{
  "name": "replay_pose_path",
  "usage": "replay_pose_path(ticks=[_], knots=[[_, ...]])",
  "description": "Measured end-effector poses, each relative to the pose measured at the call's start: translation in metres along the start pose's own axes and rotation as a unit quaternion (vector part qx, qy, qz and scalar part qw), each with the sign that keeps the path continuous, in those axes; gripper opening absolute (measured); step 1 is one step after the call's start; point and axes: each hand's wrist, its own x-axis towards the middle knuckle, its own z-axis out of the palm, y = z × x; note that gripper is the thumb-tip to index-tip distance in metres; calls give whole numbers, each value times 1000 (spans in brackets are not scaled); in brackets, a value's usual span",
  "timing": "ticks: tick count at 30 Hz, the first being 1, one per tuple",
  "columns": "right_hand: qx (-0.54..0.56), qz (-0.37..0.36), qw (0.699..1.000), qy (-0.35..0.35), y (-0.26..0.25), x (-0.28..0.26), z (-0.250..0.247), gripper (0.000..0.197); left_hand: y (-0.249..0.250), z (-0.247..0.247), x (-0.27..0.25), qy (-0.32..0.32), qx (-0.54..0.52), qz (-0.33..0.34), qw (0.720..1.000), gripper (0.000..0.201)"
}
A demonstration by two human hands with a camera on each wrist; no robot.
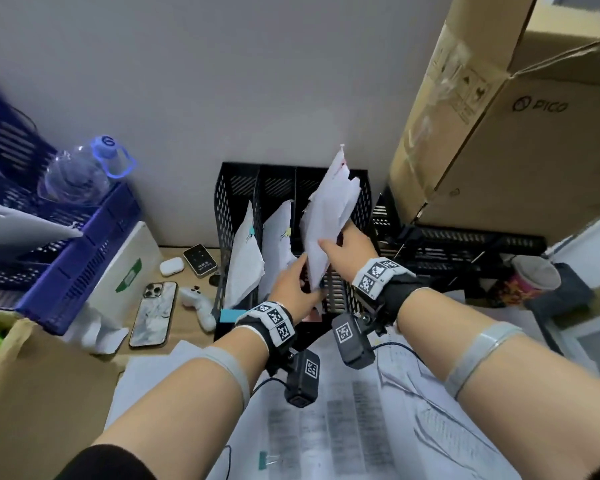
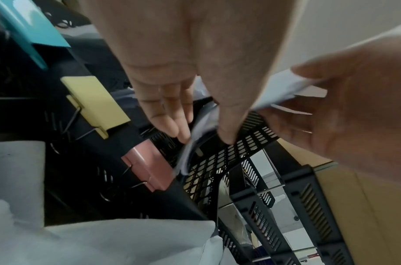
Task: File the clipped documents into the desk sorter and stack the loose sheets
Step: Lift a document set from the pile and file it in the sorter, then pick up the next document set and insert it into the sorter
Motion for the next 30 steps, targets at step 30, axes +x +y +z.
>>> replay_pose_path(ticks=[30], knots=[[-113, 234, 957, -127, 266, -82, -78, 26, 29, 170, -26, -192, -125, -215, 949, 18]])
